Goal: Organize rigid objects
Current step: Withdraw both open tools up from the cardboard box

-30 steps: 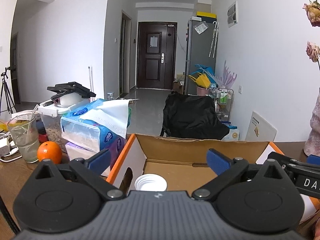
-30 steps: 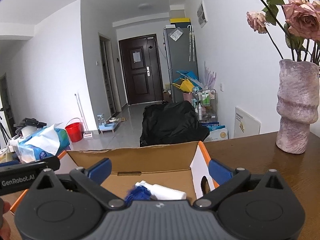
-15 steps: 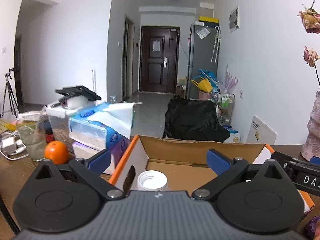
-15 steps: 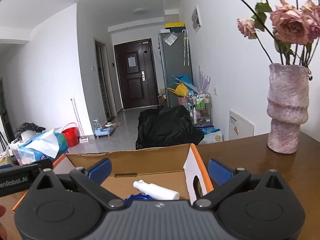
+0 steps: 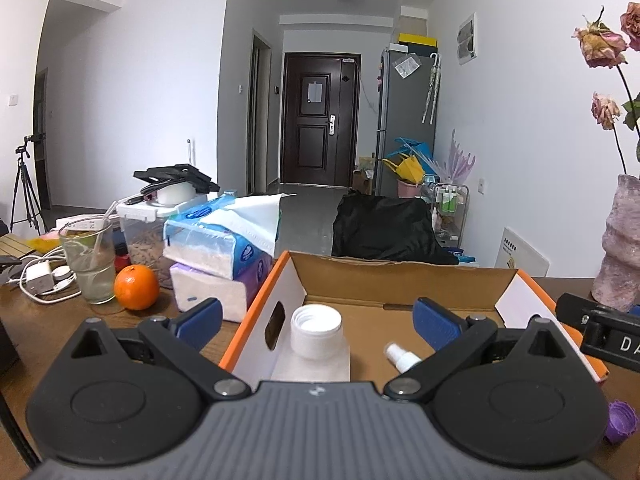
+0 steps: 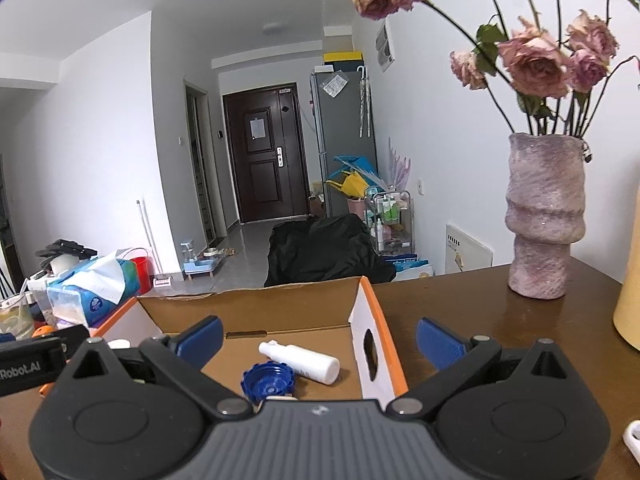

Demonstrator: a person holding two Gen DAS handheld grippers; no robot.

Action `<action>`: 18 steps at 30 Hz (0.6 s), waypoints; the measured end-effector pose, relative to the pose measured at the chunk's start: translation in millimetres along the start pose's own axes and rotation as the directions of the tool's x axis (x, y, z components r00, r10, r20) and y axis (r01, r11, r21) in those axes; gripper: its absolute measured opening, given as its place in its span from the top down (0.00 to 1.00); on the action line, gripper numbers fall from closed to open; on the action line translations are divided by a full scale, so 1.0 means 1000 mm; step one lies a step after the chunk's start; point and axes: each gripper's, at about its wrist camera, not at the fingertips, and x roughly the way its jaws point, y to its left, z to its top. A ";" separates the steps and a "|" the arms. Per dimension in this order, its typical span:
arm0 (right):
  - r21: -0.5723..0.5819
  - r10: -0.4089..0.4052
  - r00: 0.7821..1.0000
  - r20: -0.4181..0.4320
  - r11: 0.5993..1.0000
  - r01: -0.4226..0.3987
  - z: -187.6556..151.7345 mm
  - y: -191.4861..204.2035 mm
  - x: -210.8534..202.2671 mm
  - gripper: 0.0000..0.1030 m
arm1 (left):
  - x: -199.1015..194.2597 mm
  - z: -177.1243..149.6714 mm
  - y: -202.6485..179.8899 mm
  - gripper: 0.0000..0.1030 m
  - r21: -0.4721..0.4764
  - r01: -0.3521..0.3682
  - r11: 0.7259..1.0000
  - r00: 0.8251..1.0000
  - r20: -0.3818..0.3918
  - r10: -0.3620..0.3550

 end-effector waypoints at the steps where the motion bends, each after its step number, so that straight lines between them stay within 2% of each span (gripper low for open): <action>1: 0.001 -0.002 1.000 0.003 1.000 0.002 -0.001 -0.001 -0.004 0.00 | -0.004 -0.002 0.001 0.00 -0.003 -0.001 1.000 1.000 0.001 0.001; 18: -0.029 -0.012 0.999 0.034 0.999 0.013 -0.017 -0.013 -0.074 0.00 | -0.069 -0.028 0.012 0.00 -0.015 -0.010 1.000 1.000 -0.003 0.010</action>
